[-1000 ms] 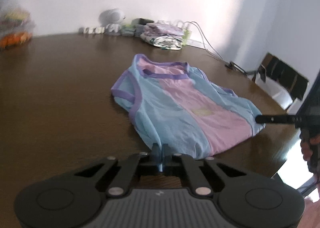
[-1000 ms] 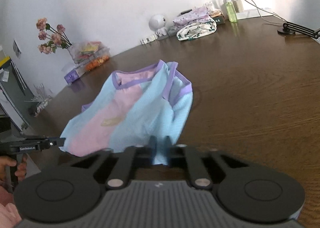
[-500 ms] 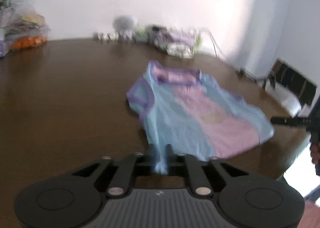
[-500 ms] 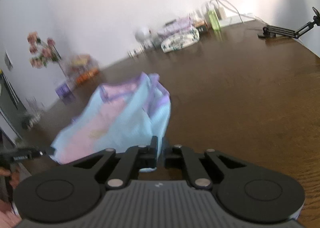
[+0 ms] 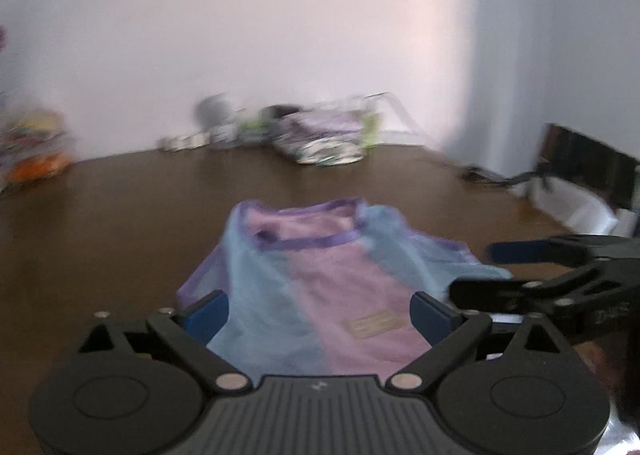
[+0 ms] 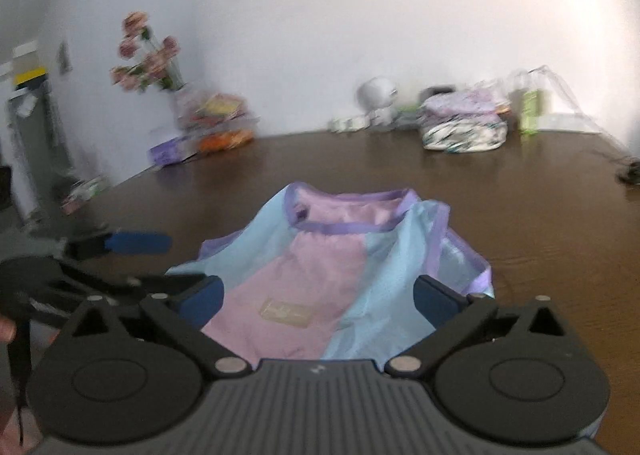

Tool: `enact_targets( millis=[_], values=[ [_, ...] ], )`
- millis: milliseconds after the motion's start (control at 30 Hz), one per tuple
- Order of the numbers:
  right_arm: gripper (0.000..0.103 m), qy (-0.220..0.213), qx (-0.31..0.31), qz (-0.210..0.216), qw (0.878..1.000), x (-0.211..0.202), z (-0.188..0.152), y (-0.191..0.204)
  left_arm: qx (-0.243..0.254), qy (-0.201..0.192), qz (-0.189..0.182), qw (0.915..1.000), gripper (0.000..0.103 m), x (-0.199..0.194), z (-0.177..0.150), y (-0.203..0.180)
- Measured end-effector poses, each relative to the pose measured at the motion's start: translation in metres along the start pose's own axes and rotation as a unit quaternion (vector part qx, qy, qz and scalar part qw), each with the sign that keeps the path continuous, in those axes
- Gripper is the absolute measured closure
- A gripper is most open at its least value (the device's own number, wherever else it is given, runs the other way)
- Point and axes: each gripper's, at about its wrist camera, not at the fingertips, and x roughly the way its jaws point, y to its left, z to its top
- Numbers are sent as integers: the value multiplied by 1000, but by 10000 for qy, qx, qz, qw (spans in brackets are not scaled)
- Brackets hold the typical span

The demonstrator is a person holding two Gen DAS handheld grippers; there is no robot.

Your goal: Fold clothes

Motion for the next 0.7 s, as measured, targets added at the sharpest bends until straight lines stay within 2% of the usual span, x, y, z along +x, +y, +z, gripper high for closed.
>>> enact_targets(
  millis=[100,133,367,633,667,700],
  values=[
    [0,-72,-112,-826,9965,-6,-7,9,-147,59,163,9997,5,1,-6,1],
    [0,-50,-173,-930,9955,-7,-8,11,-149,69,221,9996,5,0,-7,1],
    [0,262,-421,-836,9953,-10,-12,19,-84,177,515,9985,4,0,-15,-5],
    [1,641,285,-651,9954,9,2,-4,-335,479,64,9983,5,22,-10,6],
    [4,693,330,-586,9953,13,4,-6,-363,520,37,9980,8,26,-8,7],
    [11,745,375,-521,9952,17,7,-8,-380,557,16,9977,11,30,-6,8]
  ],
)
